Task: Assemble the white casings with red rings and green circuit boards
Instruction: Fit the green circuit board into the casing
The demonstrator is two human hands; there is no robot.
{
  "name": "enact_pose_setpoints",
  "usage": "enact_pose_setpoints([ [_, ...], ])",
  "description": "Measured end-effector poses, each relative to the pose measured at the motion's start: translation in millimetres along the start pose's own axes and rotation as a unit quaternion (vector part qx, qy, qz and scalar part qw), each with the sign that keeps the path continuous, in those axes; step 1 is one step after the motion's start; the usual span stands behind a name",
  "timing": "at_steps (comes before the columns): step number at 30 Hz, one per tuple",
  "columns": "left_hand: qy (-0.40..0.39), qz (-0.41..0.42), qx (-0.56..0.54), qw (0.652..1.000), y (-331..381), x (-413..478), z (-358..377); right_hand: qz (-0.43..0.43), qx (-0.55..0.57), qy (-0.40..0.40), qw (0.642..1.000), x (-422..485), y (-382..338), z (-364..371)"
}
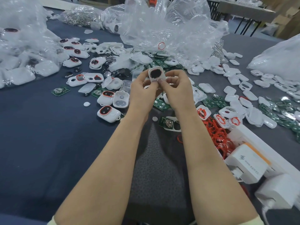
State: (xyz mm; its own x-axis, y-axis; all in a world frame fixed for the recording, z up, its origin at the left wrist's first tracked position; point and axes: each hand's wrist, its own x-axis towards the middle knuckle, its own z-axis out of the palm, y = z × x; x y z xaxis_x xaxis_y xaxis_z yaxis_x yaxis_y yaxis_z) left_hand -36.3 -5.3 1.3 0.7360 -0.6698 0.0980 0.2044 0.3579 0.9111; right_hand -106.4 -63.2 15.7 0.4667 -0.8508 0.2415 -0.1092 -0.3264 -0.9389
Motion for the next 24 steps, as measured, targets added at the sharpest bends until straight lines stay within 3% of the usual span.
enact_pose_setpoints([
  [6, -0.011, 0.003, 0.016, 1.0, 0.1, -1.3, -0.2, 0.033, 0.051, -0.025, 0.998, 1.8, -1.1, -4.1],
  [24, -0.004, 0.012, 0.086, 0.996, 0.9, -2.5, -3.2, 0.027, -0.038, -0.013, 0.999, 0.0, -2.3, -2.8],
])
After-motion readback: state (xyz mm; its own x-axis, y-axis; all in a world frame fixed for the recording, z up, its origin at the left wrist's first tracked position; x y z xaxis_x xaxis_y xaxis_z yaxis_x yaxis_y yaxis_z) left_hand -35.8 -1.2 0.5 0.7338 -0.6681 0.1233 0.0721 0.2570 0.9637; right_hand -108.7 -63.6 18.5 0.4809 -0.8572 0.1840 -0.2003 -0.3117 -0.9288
